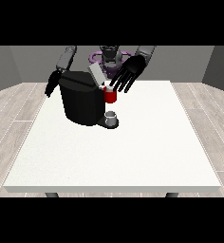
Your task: Insert the coffee pod into the coffee machine and close the lid
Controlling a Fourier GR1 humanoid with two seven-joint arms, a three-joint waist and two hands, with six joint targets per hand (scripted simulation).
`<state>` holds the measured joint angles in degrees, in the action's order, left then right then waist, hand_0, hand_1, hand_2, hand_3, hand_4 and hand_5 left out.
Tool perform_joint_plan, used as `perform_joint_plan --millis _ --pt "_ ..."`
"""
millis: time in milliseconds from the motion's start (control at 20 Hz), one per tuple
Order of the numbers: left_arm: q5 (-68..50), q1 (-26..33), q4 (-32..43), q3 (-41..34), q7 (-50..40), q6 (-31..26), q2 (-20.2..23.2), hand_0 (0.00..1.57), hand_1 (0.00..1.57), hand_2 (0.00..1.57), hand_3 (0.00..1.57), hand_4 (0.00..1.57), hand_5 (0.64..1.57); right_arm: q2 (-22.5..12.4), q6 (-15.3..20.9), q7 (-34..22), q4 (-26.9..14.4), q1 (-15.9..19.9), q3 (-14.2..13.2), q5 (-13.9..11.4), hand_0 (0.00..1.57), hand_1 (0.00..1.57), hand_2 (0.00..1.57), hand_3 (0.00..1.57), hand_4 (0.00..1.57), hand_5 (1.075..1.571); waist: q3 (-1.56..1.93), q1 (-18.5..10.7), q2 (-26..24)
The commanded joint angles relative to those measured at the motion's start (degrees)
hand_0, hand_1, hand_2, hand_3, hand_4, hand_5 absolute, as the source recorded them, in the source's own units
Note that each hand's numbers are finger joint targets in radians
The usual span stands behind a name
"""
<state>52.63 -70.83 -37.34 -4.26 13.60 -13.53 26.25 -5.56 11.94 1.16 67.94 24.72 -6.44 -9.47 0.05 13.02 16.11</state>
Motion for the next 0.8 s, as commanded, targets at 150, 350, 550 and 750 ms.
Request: perform_joint_plan --millis 150,350,550,750 --pt "-1.8 8.7 -3.5 1.7 -1.9 -1.8 -8.6 0.0 0.0 0.18 0.0 0.0 1.571 -1.4 -0.8 3.6 -7.1 -5.8 -4.4 2.8 0.0 0.0 0.0 0.0 0.0 1.571 -0.01 -7.1 -9.8" --pt "-16.5 12.8 -3.4 -10.4 3.0 -0.1 -15.3 0.0 0.0 0.0 0.0 0.2 1.571 -0.7 0.9 3.0 -6.6 -8.4 -4.1 1.8 0.0 0.0 0.0 0.0 0.0 1.571 -0.2 -10.8 -12.2" --pt "-26.9 20.7 -1.8 -18.4 3.5 -1.3 -21.7 0.0 0.0 0.0 0.0 0.41 1.571 -0.9 0.4 2.6 -6.8 -13.0 -4.3 1.9 0.0 0.0 0.0 0.0 0.0 1.571 -0.31 -14.6 -19.1" --pt "-28.4 32.5 -1.8 -17.7 6.3 -3.4 -25.2 0.0 0.0 0.0 0.0 0.39 1.571 -0.8 1.2 4.8 -8.0 -19.7 -5.6 2.3 0.0 0.0 0.0 0.0 0.0 1.571 -0.08 -19.1 -27.3"
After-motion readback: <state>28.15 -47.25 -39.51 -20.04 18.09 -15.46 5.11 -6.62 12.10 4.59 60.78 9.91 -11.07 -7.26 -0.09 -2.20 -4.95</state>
